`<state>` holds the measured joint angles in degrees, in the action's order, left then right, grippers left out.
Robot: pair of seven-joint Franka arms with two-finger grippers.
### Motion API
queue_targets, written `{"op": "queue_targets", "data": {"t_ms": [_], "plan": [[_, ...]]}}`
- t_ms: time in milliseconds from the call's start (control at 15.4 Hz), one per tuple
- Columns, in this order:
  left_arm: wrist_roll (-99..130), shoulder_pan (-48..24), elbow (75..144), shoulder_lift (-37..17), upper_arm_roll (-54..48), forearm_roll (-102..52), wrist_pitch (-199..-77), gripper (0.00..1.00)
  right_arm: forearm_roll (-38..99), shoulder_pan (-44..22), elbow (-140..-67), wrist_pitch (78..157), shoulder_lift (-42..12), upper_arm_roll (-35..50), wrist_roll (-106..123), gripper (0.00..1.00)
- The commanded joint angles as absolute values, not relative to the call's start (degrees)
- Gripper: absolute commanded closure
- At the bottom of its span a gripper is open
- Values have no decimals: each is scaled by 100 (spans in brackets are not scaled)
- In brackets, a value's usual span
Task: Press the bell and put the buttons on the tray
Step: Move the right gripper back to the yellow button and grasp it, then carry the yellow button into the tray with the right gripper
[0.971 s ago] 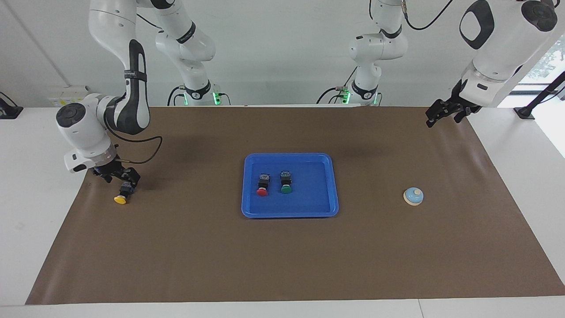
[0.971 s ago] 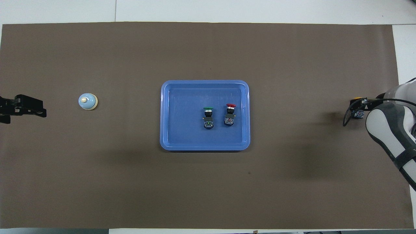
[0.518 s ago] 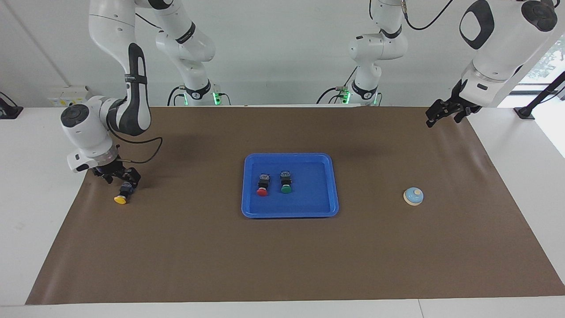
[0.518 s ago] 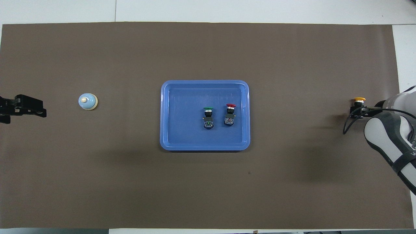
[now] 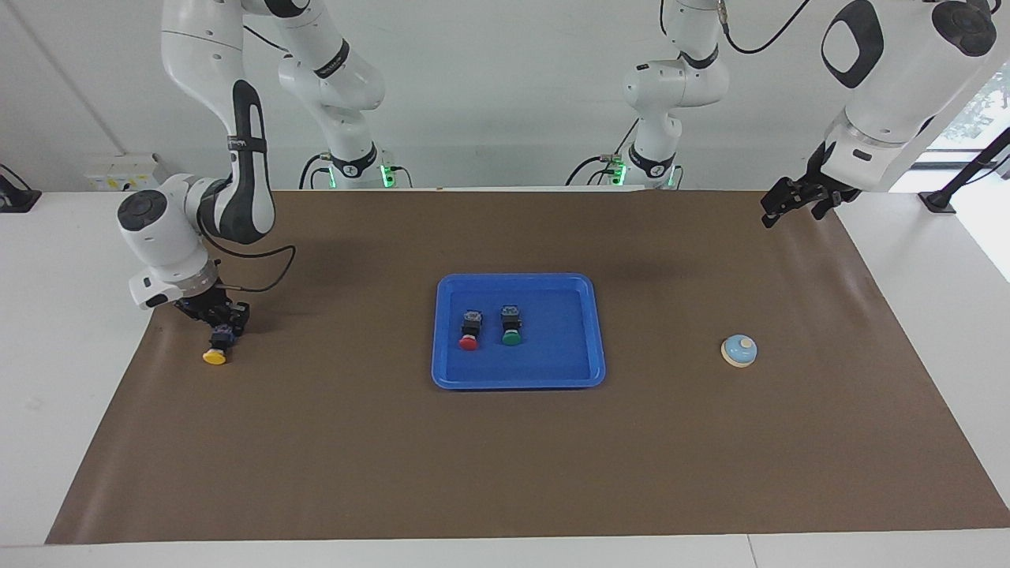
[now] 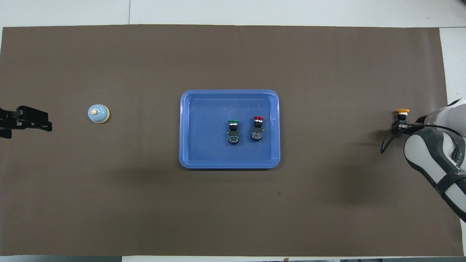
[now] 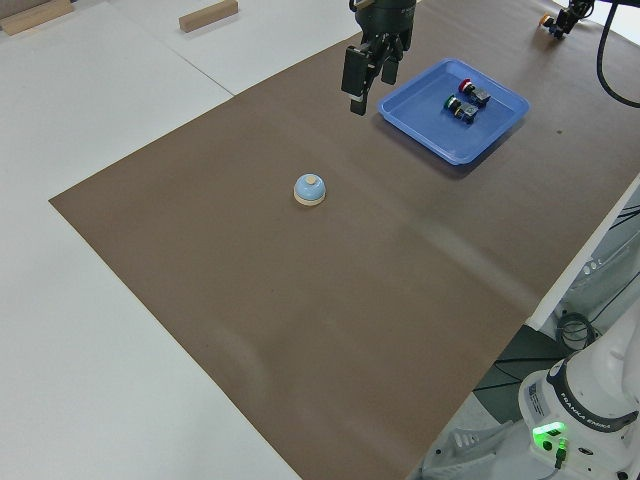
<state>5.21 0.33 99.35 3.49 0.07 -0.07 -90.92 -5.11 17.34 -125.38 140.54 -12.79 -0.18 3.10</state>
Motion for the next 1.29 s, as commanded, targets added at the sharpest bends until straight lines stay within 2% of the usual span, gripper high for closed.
{"op": "queue_targets", "data": {"t_ms": [0, 388, 712, 1101, 1230], "plan": [[510, 44, 9861, 343, 26, -79, -8991, 0, -466, 1749, -12560, 14080, -1231, 61, 519, 100], [510, 44, 9853, 343, 26, -79, -8991, 0, -466, 1065, -11876, 13045, -1046, 79, 361, 100], [510, 44, 9861, 343, 26, -79, -8991, 0, -466, -506, -10663, 11656, -1142, 79, -1490, 100], [510, 44, 9861, 343, 26, -79, -8991, 0, -89, -2396, -10450, 11505, -1160, 132, -3407, 100], [510, 44, 9861, 343, 26, -79, -8991, 0, 34, -2793, -10380, 11566, -1186, 141, -3708, 100]]}}
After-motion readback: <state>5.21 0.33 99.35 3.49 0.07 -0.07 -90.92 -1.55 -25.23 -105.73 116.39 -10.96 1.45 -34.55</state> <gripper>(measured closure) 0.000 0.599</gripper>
